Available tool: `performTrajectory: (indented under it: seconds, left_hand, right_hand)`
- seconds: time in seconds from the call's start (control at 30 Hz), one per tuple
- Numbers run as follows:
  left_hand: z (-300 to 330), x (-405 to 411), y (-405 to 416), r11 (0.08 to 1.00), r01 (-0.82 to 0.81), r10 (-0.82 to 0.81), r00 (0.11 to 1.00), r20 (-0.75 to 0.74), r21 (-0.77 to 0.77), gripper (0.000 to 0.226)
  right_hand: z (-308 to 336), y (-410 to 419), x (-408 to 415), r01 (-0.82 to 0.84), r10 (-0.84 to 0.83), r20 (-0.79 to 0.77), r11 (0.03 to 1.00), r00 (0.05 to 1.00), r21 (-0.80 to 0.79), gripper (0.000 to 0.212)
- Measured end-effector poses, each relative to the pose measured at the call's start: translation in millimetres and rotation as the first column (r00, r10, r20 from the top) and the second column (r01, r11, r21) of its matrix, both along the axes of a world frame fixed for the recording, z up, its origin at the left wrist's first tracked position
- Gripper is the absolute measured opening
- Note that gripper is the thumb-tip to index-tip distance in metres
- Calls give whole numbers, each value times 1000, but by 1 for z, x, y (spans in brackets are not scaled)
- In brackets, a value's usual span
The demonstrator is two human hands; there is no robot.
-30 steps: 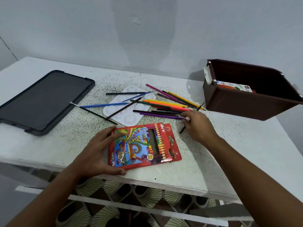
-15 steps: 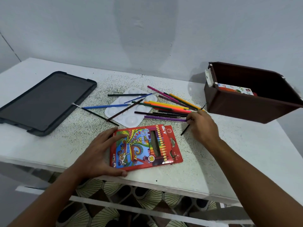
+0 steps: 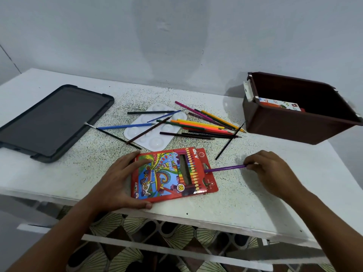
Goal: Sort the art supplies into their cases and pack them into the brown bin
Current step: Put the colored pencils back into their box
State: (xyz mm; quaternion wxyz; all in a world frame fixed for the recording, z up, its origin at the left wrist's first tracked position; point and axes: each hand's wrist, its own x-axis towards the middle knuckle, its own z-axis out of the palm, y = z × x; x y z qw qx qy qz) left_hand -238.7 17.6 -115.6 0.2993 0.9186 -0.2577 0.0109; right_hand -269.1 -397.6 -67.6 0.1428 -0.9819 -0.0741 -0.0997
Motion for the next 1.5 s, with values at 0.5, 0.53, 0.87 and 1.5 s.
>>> performTrajectory:
  seconds: [0.5,0.53,0.87,1.5]
  left_hand:
    - [0,-1,1,1000,15,-15,1000,17,-27,105]
    - [0,0,1,1000,14,-14,1000,18,-28,105]
    - [1,-1,0,999,18,-18,1000,11,-38,103]
    - [-2,0,0,1000,12,-12,999,40,-8,104]
  right_hand:
    - [-28,81,-3,-198,235,-92,933,967,302,11]
    - [-29,81,-3,-194,233,-95,932,968,306,11]
    - [9,75,42,-67,102,-126,965,987,255,20]
    - [-11,80,85,141,-140,-68,990,988,2,15]
